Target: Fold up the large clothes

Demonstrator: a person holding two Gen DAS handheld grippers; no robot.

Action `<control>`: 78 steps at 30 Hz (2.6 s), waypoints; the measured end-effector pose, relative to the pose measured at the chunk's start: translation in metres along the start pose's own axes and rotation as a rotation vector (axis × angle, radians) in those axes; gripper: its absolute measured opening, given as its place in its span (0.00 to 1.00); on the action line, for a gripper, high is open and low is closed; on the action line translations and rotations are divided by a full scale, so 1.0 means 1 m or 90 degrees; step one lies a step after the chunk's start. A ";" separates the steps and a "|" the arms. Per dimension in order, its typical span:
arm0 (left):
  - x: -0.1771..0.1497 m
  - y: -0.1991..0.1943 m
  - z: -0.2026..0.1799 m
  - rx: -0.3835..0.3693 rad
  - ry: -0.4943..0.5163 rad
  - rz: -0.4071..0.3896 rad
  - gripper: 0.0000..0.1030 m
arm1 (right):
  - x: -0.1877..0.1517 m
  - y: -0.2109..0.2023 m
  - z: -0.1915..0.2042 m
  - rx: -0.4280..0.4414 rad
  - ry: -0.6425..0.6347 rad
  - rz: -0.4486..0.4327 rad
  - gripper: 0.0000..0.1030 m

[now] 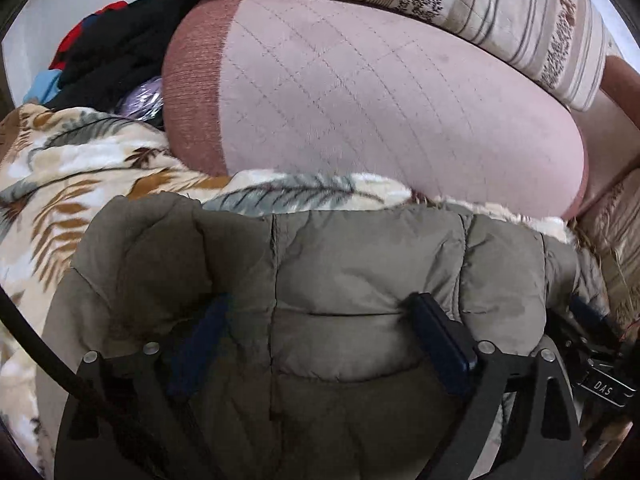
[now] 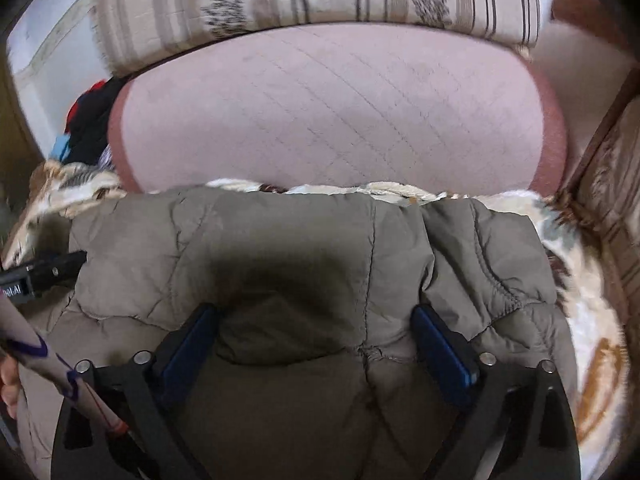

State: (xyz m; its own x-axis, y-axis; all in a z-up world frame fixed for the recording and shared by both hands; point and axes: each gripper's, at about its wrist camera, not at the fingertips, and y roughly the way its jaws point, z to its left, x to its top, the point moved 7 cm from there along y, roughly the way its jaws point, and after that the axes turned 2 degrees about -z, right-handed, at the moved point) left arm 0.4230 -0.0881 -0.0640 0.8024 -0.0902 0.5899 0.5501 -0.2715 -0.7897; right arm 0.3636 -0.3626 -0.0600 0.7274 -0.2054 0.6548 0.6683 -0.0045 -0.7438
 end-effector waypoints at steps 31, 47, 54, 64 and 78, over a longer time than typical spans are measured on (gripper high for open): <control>-0.241 -0.240 0.076 0.226 -0.095 -0.042 0.91 | -0.269 -0.215 -0.018 -0.094 0.042 -0.048 0.92; -0.205 -0.184 0.112 0.054 -0.171 0.032 0.91 | -0.233 -0.228 -0.062 -0.017 0.123 -0.024 0.96; -0.161 -0.148 0.142 -0.081 -0.277 -0.018 0.91 | -0.193 -0.152 -0.086 0.161 0.320 0.021 0.99; -0.150 -0.087 0.113 -0.175 -0.294 0.048 0.85 | -0.173 -0.088 -0.090 0.171 0.406 0.049 1.00; -0.202 -0.157 0.119 -0.136 -0.277 0.077 0.75 | -0.220 -0.144 -0.085 0.224 0.419 0.082 0.78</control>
State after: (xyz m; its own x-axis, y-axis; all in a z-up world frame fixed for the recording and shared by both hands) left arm 0.2018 0.0866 -0.0794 0.9045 0.2628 0.3358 0.4244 -0.4783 -0.7688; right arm 0.0942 -0.3998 -0.1085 0.6330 -0.7260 0.2688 0.6754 0.3482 -0.6500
